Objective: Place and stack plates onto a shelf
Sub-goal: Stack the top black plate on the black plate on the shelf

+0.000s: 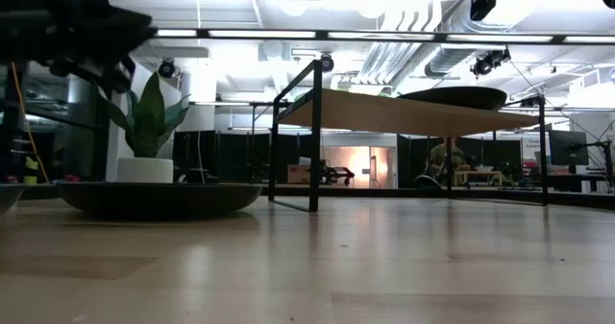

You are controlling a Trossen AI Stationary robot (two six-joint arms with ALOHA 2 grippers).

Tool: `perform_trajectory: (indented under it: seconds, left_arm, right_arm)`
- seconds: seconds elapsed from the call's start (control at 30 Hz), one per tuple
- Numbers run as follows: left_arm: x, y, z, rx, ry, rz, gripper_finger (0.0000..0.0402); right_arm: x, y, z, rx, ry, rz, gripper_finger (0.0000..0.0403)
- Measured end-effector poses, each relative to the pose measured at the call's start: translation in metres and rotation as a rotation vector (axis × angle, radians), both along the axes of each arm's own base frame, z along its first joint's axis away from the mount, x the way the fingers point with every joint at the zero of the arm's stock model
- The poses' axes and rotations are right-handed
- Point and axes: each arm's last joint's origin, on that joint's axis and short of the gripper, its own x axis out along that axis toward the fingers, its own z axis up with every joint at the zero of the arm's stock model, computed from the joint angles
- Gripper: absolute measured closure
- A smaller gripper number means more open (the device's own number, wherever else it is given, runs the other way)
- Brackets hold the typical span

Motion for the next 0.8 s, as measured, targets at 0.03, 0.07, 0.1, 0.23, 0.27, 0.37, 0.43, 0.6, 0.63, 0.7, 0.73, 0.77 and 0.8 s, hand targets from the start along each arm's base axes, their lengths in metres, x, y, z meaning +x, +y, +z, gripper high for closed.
perform_trajectory:
  seconds: [0.03,0.07,0.1,0.23,0.27,0.37,0.43,0.6,0.63,0.7,0.73,0.77,0.8]
  left_arm:
    - [0.002,-0.001,-0.002,-0.027,0.031,-0.008,0.0325]
    - [0.005,-0.003,-0.003,-0.056,0.067,-0.019,0.0312]
    - [0.007,-0.004,-0.004,-0.085,0.1,-0.032,0.0298]
    - [0.016,-0.012,-0.004,-0.172,0.276,-0.085,0.0254]
    - [0.018,-0.014,-0.003,-0.198,0.323,-0.094,0.0246]
    - [0.023,-0.021,0.003,-0.273,0.43,-0.115,0.0232]
    - [0.027,-0.026,0.009,-0.311,0.484,-0.13,0.0229]
    - [0.031,-0.033,0.028,-0.311,0.666,-0.041,0.0233]
    - [0.03,-0.033,0.029,-0.296,0.725,0.022,0.0235]
    - [0.028,-0.031,0.027,-0.262,0.824,0.173,0.0239]
    - [0.028,-0.031,0.025,-0.247,0.857,0.242,0.0241]
    - [0.028,-0.03,0.022,-0.238,0.885,0.298,0.0243]
    - [0.028,-0.03,0.018,-0.237,0.909,0.337,0.0244]
  right_arm:
    - [0.0,0.0,0.0,0.004,0.001,-0.002,0.0402]
    - [0.0,0.0,0.0,0.005,0.002,-0.006,0.0402]
    - [0.0,0.0,0.0,0.005,0.002,-0.006,0.0402]
    - [0.0,0.0,-0.002,0.001,0.019,-0.006,0.0402]
    - [0.0,0.0,-0.002,0.007,0.022,-0.005,0.0402]
    - [0.001,0.0,-0.004,0.012,0.042,-0.004,0.0402]
    - [0.001,0.0,-0.005,0.01,0.047,-0.004,0.0402]
    - [0.001,0.0,-0.005,0.01,0.05,-0.004,0.0402]
    - [0.001,0.0,-0.005,0.01,0.05,-0.004,0.0402]
    - [0.001,0.0,-0.005,0.01,0.05,-0.004,0.0402]
    - [0.001,0.0,-0.005,0.009,0.051,-0.004,0.0402]
    - [0.001,0.0,-0.005,0.01,0.05,-0.004,0.0402]
    - [0.001,0.0,-0.005,0.009,0.051,-0.004,0.0402]
